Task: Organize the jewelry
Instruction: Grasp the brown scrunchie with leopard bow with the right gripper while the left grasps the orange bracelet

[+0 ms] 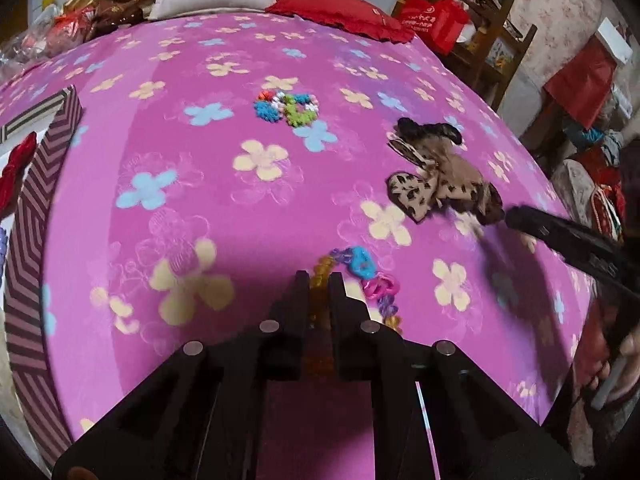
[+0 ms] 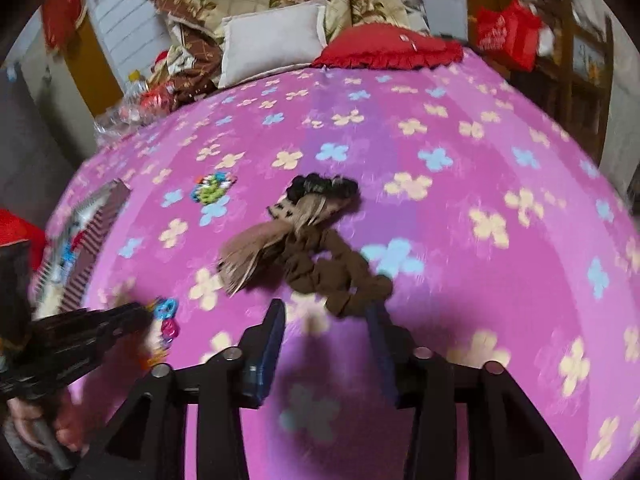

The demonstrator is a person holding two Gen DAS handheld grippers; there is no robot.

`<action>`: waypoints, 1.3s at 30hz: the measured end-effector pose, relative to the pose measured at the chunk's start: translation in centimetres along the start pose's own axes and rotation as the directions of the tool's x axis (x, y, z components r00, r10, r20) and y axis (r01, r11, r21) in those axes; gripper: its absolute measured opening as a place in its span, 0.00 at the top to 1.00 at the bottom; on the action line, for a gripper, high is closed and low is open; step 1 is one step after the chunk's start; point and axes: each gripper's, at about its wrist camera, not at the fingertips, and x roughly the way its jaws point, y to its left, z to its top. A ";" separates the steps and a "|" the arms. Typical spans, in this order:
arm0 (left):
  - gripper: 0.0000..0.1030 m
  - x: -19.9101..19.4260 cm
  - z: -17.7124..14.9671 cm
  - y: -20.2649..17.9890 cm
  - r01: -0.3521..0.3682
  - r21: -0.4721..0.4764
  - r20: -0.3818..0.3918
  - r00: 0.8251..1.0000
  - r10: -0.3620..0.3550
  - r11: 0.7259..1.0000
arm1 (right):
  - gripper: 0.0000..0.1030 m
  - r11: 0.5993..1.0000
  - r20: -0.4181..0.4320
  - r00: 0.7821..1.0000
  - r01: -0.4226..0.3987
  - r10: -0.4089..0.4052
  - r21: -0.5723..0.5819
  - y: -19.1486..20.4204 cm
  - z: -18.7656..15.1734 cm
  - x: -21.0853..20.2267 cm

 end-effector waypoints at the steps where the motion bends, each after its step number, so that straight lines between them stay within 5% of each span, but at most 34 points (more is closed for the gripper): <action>1: 0.92 -0.1 -0.2 0.1 0.009 -0.005 -0.004 1.000 -0.009 1.000 | 0.53 0.999 -0.009 1.000 0.024 -0.024 -0.032 0.3 0.3 0.8; 7: 0.92 -1.7 -1.1 1.0 0.060 -0.044 0.009 0.998 -0.059 0.997 | 0.53 0.995 -0.034 0.996 0.081 -0.084 -0.061 0.3 1.3 4.0; 10: 0.92 -3.3 -0.8 1.6 0.096 -0.066 0.048 0.994 -0.093 0.993 | 0.75 0.999 -0.066 0.997 0.032 -0.033 -0.019 0.2 1.3 3.4; 17: 0.92 -8.9 0.4 3.8 0.160 -0.113 0.178 0.974 -0.138 0.981 | 0.80 0.999 -0.021 0.999 0.040 -0.040 0.009 0.3 0.5 -2.0; 24: 0.92 -14.5 0.9 6.1 0.150 -0.128 0.310 0.945 -0.104 0.980 | 0.80 1.000 0.072 0.997 0.018 -0.018 -0.003 2.4 2.0 -8.0; 33: 0.92 -18.7 0.6 11.3 0.128 -0.211 0.399 0.916 -0.034 0.969 | 0.80 0.990 0.123 0.990 -0.047 0.064 -0.132 10.1 4.0 -10.9; 39: 0.92 -19.9 0.4 16.0 0.103 -0.300 0.409 0.912 0.031 0.948 | 0.80 0.959 0.092 0.985 -0.120 0.148 -0.255 17.6 5.7 -9.7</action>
